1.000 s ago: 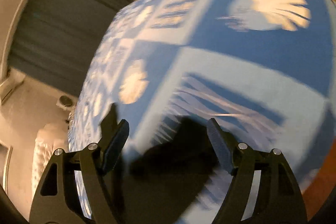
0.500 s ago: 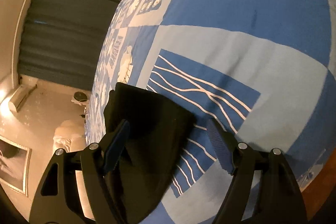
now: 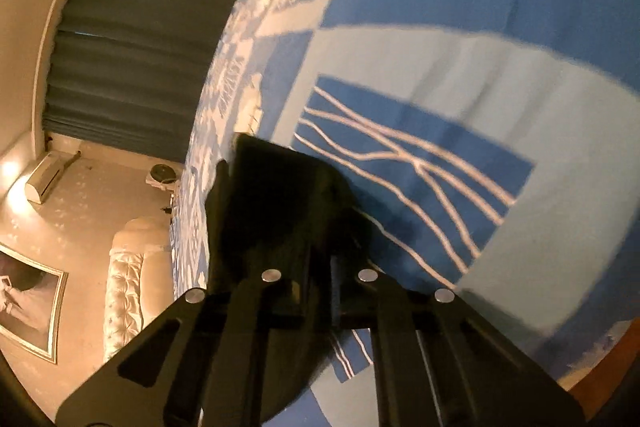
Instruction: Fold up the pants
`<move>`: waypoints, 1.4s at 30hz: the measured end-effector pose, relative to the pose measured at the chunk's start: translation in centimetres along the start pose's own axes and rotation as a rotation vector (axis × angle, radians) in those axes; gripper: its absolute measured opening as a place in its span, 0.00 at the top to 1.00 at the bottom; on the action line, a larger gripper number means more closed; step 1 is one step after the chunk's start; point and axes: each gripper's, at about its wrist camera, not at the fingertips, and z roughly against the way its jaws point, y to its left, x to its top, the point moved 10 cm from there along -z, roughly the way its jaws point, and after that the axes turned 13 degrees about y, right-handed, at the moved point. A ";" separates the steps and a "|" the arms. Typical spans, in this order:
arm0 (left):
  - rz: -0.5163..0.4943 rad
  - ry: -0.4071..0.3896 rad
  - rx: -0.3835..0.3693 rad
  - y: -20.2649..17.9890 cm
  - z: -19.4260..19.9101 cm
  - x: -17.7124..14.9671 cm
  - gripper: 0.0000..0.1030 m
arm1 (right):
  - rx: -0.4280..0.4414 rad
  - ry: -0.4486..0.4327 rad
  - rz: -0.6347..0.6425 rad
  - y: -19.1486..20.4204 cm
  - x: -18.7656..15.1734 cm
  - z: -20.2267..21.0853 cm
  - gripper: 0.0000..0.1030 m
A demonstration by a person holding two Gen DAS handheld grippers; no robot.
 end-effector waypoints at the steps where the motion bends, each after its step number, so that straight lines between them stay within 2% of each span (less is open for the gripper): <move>1: 0.003 -0.002 0.000 0.1 0.1 0.1 0.30 | -0.003 -0.004 0.006 0.0 -0.1 0.5 0.94; 5: 0.015 -0.004 -0.007 0.4 0.0 0.2 0.30 | -0.055 0.031 0.002 -2.7 -1.2 0.8 0.94; 7: 0.019 0.001 -0.009 0.7 -0.2 0.2 0.30 | -0.024 0.033 -0.030 -3.7 -1.4 0.4 0.96; 9: 0.020 0.005 -0.007 0.8 -0.4 0.2 0.30 | -0.025 0.038 -0.020 -3.6 -1.3 0.5 0.94; 10: 0.016 0.005 -0.008 0.7 -0.3 0.2 0.30 | -0.061 0.030 0.005 -3.2 -1.1 1.0 0.93; 14: 0.001 -0.024 0.001 0.7 0.3 0.8 0.30 | -0.161 -0.072 0.006 -3.4 0.4 4.5 0.73; 17: 0.038 -0.057 -0.026 1.0 0.7 2.0 0.30 | -0.177 -0.096 0.088 0.3 1.5 5.1 0.67; 18: 0.043 -0.069 -0.028 1.0 0.7 2.4 0.29 | -0.174 -0.094 0.122 1.8 1.4 4.8 0.60; 19: 0.040 -0.076 -0.027 0.9 0.6 2.7 0.29 | -0.174 -0.079 0.189 4.8 1.3 3.6 0.55; 20: 0.036 -0.078 -0.024 0.8 0.4 3.0 0.27 | -0.170 -0.058 0.235 6.9 1.1 2.4 0.46; 21: 0.036 -0.078 -0.023 0.9 0.3 3.0 0.25 | -0.160 -0.030 0.285 9.3 0.6 0.9 0.40; 22: 0.037 -0.082 -0.023 0.9 0.2 3.1 0.25 | -0.144 0.015 0.354 12.8 0.1 -1.8 0.39; 26: 0.031 -0.103 -0.024 1.3 -0.1 3.0 0.25 | -0.150 0.148 0.501 21.6 -1.2 -11.9 0.39; 28: 0.023 -0.126 -0.031 1.3 0.0 2.9 0.25 | -0.193 0.212 0.560 24.7 -1.6 -17.0 0.39; 29: 0.018 -0.132 -0.033 1.3 0.1 2.8 0.25 | -0.254 0.249 0.602 26.3 -1.9 -20.6 0.39; 31: 0.004 -0.149 -0.038 1.3 0.2 2.7 0.25 | -0.335 0.272 0.631 27.6 -1.9 -24.6 0.39; 34: -0.007 -0.173 -0.050 1.2 0.4 2.5 0.25 | -0.502 0.291 0.656 28.1 -1.4 -30.6 0.39; 40: -0.032 -0.194 -0.060 1.1 0.5 2.4 0.25 | -0.798 0.274 0.693 25.8 -0.3 -36.3 0.39; 42: -0.039 -0.193 -0.047 1.0 0.2 2.7 0.25 | -0.851 0.282 0.696 25.1 -0.1 -37.5 0.40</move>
